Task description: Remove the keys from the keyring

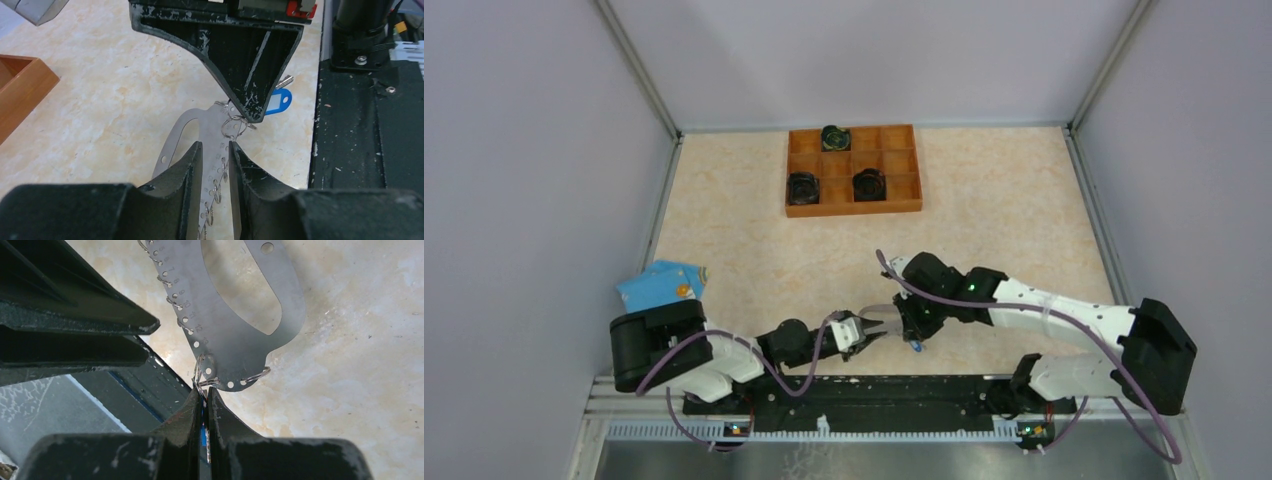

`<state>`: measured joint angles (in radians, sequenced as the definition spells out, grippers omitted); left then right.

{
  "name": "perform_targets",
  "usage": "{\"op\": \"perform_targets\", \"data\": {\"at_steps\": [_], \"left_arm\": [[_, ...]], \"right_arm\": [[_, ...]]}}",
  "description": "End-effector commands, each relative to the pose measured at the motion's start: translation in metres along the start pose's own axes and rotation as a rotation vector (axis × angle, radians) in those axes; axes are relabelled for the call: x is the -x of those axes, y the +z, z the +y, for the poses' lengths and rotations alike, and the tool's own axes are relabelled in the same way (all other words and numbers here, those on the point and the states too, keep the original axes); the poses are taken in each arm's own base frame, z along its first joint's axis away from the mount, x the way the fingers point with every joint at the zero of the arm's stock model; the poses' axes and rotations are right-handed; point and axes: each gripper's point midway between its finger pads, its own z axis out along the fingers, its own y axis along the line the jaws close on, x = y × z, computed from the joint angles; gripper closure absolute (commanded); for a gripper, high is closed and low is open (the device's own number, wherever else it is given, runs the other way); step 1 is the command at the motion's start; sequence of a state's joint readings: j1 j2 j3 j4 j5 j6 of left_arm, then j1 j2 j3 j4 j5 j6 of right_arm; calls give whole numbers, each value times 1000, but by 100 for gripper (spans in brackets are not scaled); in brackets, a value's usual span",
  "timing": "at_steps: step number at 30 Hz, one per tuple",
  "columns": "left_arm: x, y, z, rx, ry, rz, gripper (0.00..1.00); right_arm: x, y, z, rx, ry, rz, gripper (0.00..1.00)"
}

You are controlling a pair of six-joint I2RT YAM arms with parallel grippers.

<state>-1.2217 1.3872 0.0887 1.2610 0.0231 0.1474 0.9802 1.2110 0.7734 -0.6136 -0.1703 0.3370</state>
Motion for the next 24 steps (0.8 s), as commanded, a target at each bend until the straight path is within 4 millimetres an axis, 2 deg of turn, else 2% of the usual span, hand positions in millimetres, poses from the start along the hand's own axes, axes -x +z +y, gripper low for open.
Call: {"op": "perform_targets", "data": {"at_steps": [1, 6, 13, 16, 19, 24], "left_arm": [[27, 4, -14, -101, -32, -111, 68], [26, 10, -19, -154, -41, -113, 68], [21, 21, -13, -124, -44, -100, 68], [22, 22, -16, -143, -37, -100, 68], [18, 23, -21, -175, -23, -69, 68], [15, 22, -20, -128, 37, -35, 69]], "right_arm": [[29, -12, 8, -10, -73, -115, 100], [30, -13, 8, -34, -106, -133, 100], [29, -12, 8, -48, -121, -134, 100], [32, -12, 9, -51, -83, -145, 100], [40, -13, 20, -11, -33, -167, 100], [46, -13, 25, -7, 33, -152, 100]]}}
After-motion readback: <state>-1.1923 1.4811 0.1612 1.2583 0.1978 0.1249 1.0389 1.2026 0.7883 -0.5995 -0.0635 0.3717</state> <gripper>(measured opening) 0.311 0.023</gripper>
